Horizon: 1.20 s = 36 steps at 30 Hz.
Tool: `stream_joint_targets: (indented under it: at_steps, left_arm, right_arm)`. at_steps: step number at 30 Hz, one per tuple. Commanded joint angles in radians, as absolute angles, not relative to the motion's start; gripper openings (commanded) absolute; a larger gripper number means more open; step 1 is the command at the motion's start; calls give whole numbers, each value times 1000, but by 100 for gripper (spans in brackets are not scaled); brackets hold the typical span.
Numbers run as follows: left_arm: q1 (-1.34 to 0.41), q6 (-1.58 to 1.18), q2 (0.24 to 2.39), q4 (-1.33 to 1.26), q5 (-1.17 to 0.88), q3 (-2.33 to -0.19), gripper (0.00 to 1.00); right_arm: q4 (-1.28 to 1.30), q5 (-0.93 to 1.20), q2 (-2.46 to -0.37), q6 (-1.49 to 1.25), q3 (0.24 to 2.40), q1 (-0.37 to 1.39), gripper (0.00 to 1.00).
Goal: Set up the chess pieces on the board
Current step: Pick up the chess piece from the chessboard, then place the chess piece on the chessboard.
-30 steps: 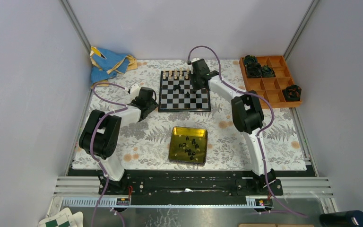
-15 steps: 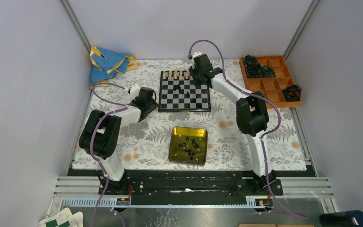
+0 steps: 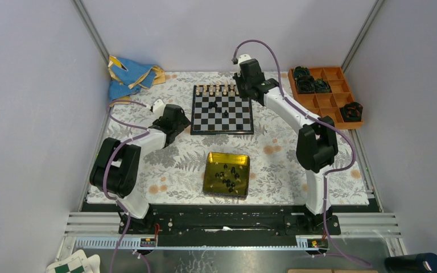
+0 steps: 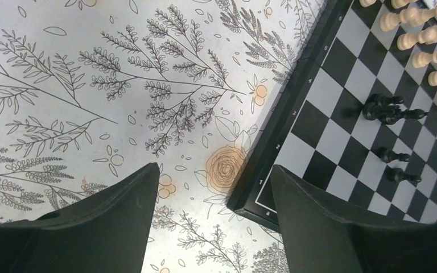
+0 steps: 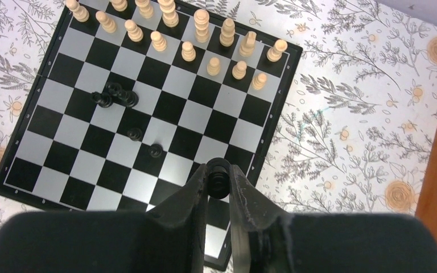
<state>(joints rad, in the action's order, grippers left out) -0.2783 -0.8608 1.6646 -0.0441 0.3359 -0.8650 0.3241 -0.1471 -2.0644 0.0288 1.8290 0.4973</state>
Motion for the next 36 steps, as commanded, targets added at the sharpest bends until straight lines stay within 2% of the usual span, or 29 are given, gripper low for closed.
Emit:
stream_joint_targets:
  at_steps: [1,4,7,19,36]
  left_arm:
    - [-269,-856,1611,-33,368,-841,82]
    - [-270,-856,1580,-29,367,-827,87]
    - [-270,-856,1541,-22,360,-816,98]
    - [-295,-861,1347,-2,341,-738,99]
    - [-421,-837,1148,68,401,-665,99]
  right_arm:
    - [312,-168,-1960,26,1782,500,4]
    - [305,-164,-1934,18,1747,499,5]
    - [299,-154,-1911,8,1717,500,5]
    - [283,-80,-1855,-41,1602,500,5]
    - [335,-42,-1942,-37,1625,598,5]
